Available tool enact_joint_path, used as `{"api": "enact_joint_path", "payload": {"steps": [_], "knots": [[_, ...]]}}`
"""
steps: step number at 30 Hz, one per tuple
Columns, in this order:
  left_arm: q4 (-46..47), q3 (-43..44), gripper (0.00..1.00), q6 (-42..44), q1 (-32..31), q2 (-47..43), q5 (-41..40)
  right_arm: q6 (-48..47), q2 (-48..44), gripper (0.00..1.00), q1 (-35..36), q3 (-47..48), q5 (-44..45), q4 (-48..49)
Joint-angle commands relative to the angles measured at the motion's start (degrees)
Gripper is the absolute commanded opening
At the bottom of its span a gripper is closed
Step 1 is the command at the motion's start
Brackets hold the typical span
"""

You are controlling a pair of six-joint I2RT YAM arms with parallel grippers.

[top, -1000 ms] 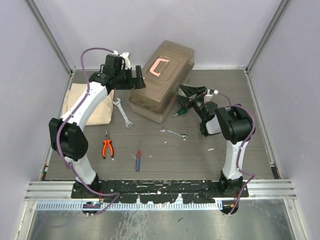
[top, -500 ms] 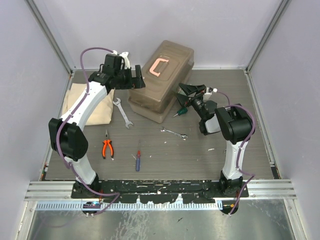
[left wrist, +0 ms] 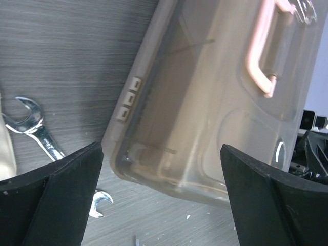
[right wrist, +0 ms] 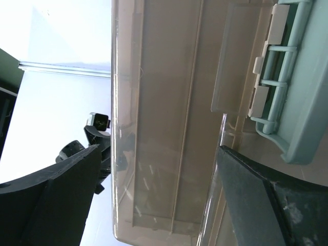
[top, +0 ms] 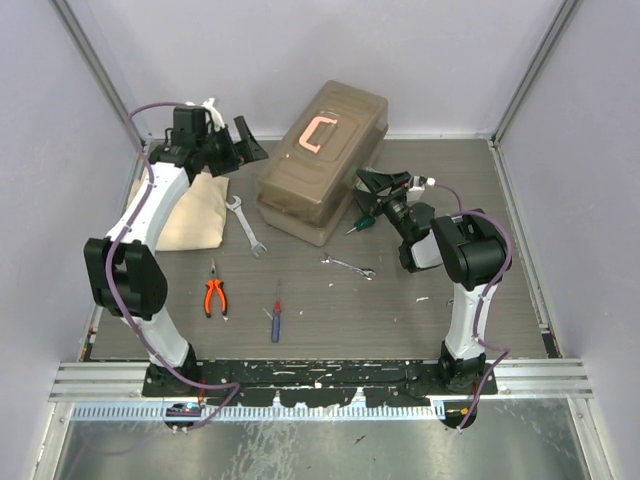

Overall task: Sort the tools into containers
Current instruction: Open the storage box at the center of the board.

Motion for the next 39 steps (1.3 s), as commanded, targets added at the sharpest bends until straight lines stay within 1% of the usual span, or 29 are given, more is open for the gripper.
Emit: {"api": "enact_joint_path", "payload": {"steps": [1, 4, 6, 13, 16, 23, 27, 32, 39], "knots": [[5.7, -2.81, 0.98, -4.83, 3.15, -3.28, 3.59, -2.29, -3.14, 0.98, 0.28, -0.55, 0.64, 2.38], [4.46, -3.06, 0.98, -6.34, 4.16, -1.85, 2.46, -2.39, -3.1, 0.98, 0.28, -0.79, 0.61, 2.42], [2.33, -1.7, 0.98, -6.92, 4.31, 0.6, 2.53, -2.28, -3.03, 0.98, 0.26, -0.93, 0.62, 2.6], [-1.03, 1.16, 0.98, -9.81, 4.61, 8.27, 5.22, -2.15, -3.13, 0.98, 0.28, -0.43, 0.73, 2.53], [-1.13, 1.03, 0.98, -10.39, 4.84, 9.1, 6.44, -2.26, -2.95, 0.98, 0.27, -0.02, 1.02, 1.92], [-4.14, 2.08, 0.98, -9.34, 5.06, 11.0, 5.12, -4.04, -3.07, 0.98, 0.22, -0.61, 2.8, -1.58], [-5.88, 4.04, 0.99, -9.55, 5.08, 14.06, 7.38, -3.45, -1.52, 0.98, 0.26, 0.18, 3.02, 0.0], [-5.39, 4.44, 0.99, -9.99, 5.01, 15.73, 9.1, -2.11, -0.08, 0.98, 0.28, 1.75, 3.0, 2.89], [-4.58, 5.06, 1.0, -12.93, 4.93, 19.33, 14.41, -0.94, 0.57, 0.98, 0.28, 3.13, 2.5, 3.8]]}}
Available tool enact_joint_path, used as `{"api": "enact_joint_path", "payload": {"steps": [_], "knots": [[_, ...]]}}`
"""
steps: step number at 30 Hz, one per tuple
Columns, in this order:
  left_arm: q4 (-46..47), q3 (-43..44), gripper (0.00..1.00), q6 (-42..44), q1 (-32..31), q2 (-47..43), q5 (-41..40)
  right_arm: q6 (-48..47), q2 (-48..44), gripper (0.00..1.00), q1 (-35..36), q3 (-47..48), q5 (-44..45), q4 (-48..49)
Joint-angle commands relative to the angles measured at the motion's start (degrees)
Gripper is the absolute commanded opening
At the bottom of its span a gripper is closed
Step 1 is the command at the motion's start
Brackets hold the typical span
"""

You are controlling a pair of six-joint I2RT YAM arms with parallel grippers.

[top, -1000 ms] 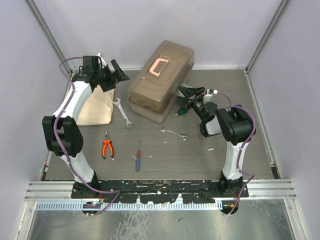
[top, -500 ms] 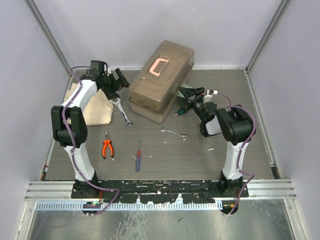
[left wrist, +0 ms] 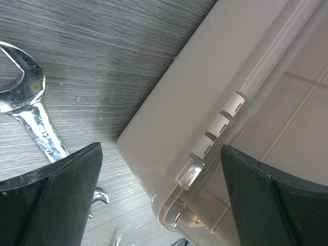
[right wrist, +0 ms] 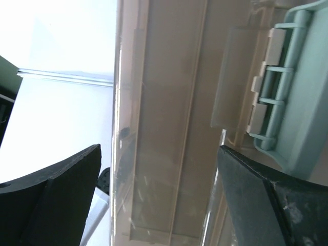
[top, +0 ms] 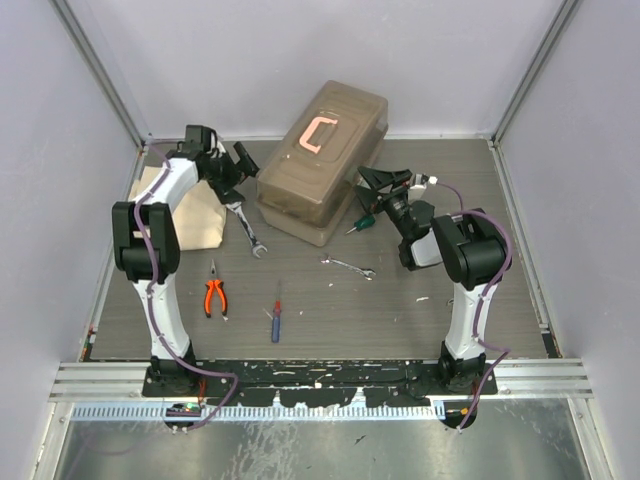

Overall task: Sort the tools into containers
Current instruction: Open the storage box at the center of the board.

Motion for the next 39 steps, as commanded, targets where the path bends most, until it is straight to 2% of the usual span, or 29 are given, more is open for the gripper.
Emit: {"api": "enact_joint_path", "payload": {"steps": [1, 7, 12, 18, 21, 23, 25, 27, 33, 39], "knots": [[-0.14, 2.72, 1.0, -2.11, -0.36, 1.88, 6.56, 0.87, 0.49, 0.98, 0.37, 2.43, 0.12, 4.98], [1.91, 1.32, 0.99, -6.21, 0.19, 3.33, 9.27, 1.17, 0.86, 0.98, 0.36, 2.44, -0.18, 5.32], [12.46, -5.8, 0.97, -14.16, 3.11, 1.53, 12.05, 1.64, 1.26, 0.98, 0.37, 2.14, -0.37, 6.28], [4.83, -3.24, 0.94, -10.68, 3.44, 1.9, 6.84, 1.86, 1.49, 0.98, 0.32, 2.25, -0.37, 6.38], [2.87, -2.41, 0.89, -9.83, 3.41, 2.5, 5.41, 1.82, 1.4, 0.98, 0.36, 2.15, -0.38, 6.39], [2.5, -2.33, 0.78, -9.82, 3.44, 2.7, 5.21, 1.82, 1.36, 0.98, 0.34, 1.92, -0.37, 6.51], [2.61, -2.33, 0.72, -9.86, 3.52, 2.58, 5.64, 1.88, 1.45, 0.98, 0.3, 1.9, -0.42, 6.63], [6.71, -3.98, 0.73, -11.33, 3.89, 1.39, 7.76, 1.95, 1.52, 0.98, 0.37, 1.9, -0.54, 6.75], [25.63, -9.88, 0.84, -19.26, 5.13, -2.38, 16.62, 1.99, 1.67, 0.98, 0.37, 1.9, -0.73, 6.94], [31.67, -14.76, 0.83, -23.27, 8.15, -4.36, 15.3, 2.14, 1.78, 0.98, 0.35, 1.85, -0.9, 6.9]]}}
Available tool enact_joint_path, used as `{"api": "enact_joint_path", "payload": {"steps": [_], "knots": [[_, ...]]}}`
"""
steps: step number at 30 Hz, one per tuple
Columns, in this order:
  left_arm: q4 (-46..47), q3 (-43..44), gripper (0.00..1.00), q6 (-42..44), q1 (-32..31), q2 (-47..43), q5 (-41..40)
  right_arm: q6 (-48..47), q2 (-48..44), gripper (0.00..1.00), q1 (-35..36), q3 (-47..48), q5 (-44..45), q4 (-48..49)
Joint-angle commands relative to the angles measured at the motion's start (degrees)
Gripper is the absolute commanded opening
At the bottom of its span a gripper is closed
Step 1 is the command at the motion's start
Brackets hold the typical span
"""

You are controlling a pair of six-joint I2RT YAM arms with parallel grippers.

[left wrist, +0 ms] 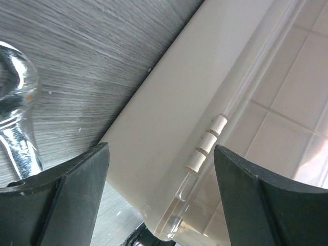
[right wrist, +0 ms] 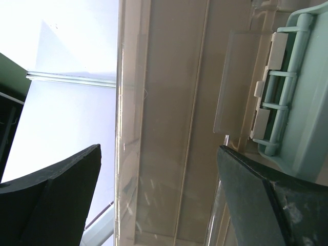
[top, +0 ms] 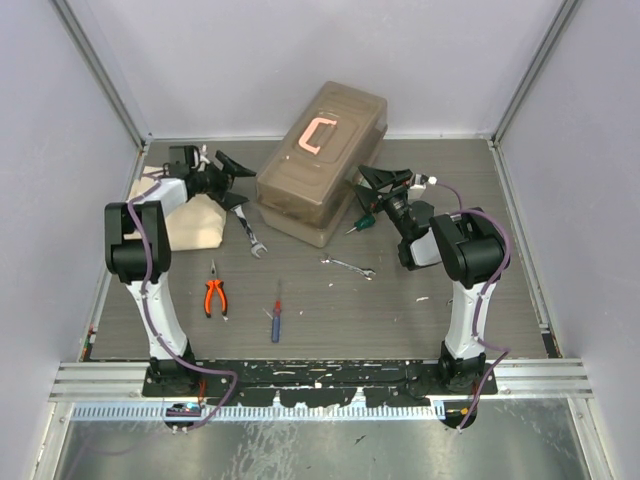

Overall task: Sort the tools into containers
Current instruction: Open the storage box at the center of the board.

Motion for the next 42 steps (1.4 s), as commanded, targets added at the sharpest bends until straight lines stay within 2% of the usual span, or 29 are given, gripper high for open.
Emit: {"api": "enact_joint_path", "payload": {"steps": [1, 4, 11, 13, 17, 27, 42], "knots": [[8.47, -1.74, 0.8, -3.87, 2.82, -4.91, 0.84, -0.13, 0.69, 0.98, 0.31, 0.95, -0.86, 5.27], [3.23, -0.42, 0.72, -1.4, 2.88, -4.12, -1.65, -0.13, 0.66, 0.98, 0.33, 1.02, -0.86, 5.27], [-0.44, 1.47, 0.35, 1.17, 1.48, -2.45, -2.04, -0.04, 0.64, 0.98, 0.33, 1.03, -0.94, 5.23], [-0.75, 1.91, 0.31, 1.59, 0.17, -1.97, -2.01, 0.01, 0.71, 0.98, 0.28, 1.03, -0.95, 5.26], [-2.42, 3.33, 0.29, 2.76, -2.03, -0.29, -1.88, -0.04, 0.86, 0.98, 0.32, 1.02, -0.86, 5.09], [-5.57, 5.49, 0.3, 4.58, -4.33, 2.75, -1.85, -0.46, 1.05, 0.98, 0.33, 1.12, -0.64, 3.8], [-6.8, 7.11, 0.3, 5.58, -5.43, 3.41, -0.88, -5.2, -3.3, 0.98, 0.25, -1.81, 1.57, -6.4]]}}
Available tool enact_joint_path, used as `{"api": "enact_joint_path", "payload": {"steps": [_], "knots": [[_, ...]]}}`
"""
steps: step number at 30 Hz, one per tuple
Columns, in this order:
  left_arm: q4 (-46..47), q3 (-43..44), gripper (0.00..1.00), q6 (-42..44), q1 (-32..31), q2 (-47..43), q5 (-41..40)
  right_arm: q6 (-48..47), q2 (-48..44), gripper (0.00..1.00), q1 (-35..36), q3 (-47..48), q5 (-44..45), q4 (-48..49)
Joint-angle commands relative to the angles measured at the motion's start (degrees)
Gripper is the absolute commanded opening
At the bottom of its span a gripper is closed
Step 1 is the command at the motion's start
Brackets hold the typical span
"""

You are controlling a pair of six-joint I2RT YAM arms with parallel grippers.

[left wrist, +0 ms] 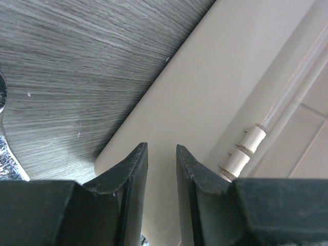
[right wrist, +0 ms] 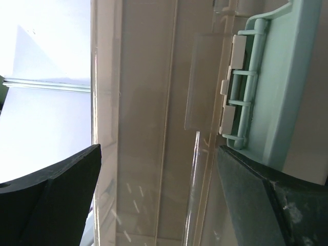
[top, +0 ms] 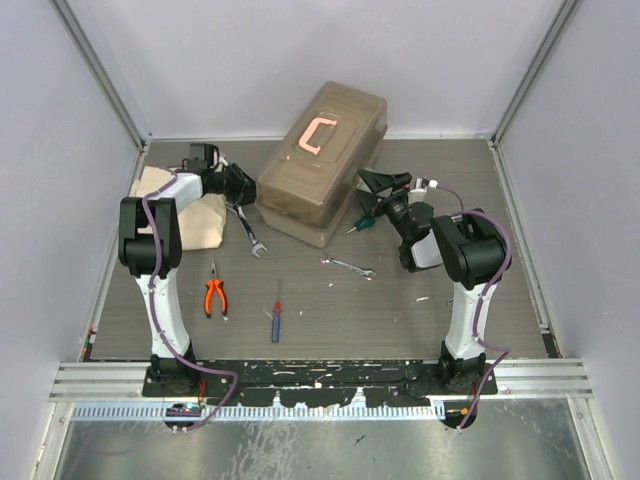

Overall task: Sort the tools into containers
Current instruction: Open the storage box at the center of the board.

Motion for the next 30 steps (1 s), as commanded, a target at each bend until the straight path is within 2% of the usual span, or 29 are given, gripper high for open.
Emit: {"api": "enact_joint_path", "payload": {"steps": [1, 19, 30], "knots": [[-0.13, 2.43, 0.3, 0.82, -0.8, -0.2, 2.32, -2.66, -2.8, 0.98, 0.42, -0.22, 0.19, -3.15], [-1.3, 3.87, 0.3, 1.92, -1.64, 0.24, 2.79, 1.26, 0.25, 0.98, 0.89, 3.69, -4.76, 2.62], [-1.64, 4.38, 0.3, 2.14, -1.8, 0.3, 3.07, 2.88, -2.63, 0.98, 1.42, 5.77, -6.32, 4.38]]}}
